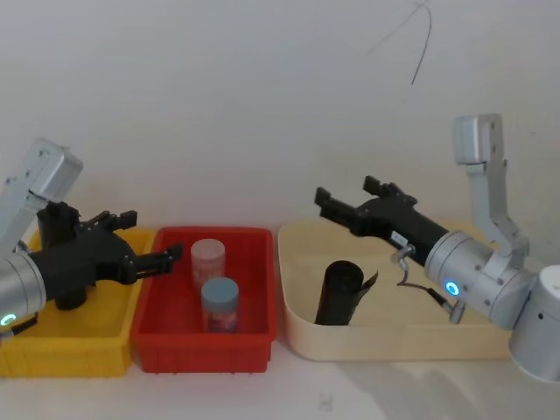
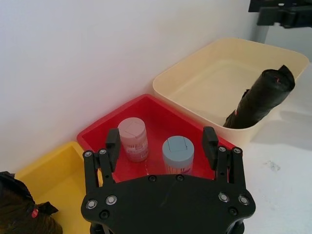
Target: Pick up the garbage bag with the one hand and transfer it to the other hand.
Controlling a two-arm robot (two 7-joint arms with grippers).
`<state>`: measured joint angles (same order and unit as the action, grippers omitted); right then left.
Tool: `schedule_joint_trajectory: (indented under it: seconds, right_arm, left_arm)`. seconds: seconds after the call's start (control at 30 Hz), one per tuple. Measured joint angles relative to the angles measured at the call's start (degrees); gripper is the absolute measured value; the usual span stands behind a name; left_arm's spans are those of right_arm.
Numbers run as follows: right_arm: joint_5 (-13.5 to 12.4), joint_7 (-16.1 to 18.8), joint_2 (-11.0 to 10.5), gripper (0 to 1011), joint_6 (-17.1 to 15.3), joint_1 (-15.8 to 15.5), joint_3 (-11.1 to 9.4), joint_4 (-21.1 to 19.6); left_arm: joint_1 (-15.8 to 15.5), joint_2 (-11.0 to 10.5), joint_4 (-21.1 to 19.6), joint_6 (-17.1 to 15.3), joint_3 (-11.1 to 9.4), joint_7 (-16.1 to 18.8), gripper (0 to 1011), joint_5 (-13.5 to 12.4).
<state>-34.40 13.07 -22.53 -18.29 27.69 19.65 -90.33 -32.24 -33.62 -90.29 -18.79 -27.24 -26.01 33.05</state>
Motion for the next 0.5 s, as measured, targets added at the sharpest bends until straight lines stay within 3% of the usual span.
schedule_joint_trajectory:
  seconds: [0.5]
  right_arm:
    - [3.02,2.52,-1.78,1001,-4.61,-2.0,6.54,-7.93]
  left_arm:
    - [0.03,0.0,0.01,-0.06,-0.01,0.11,1001,-0.02]
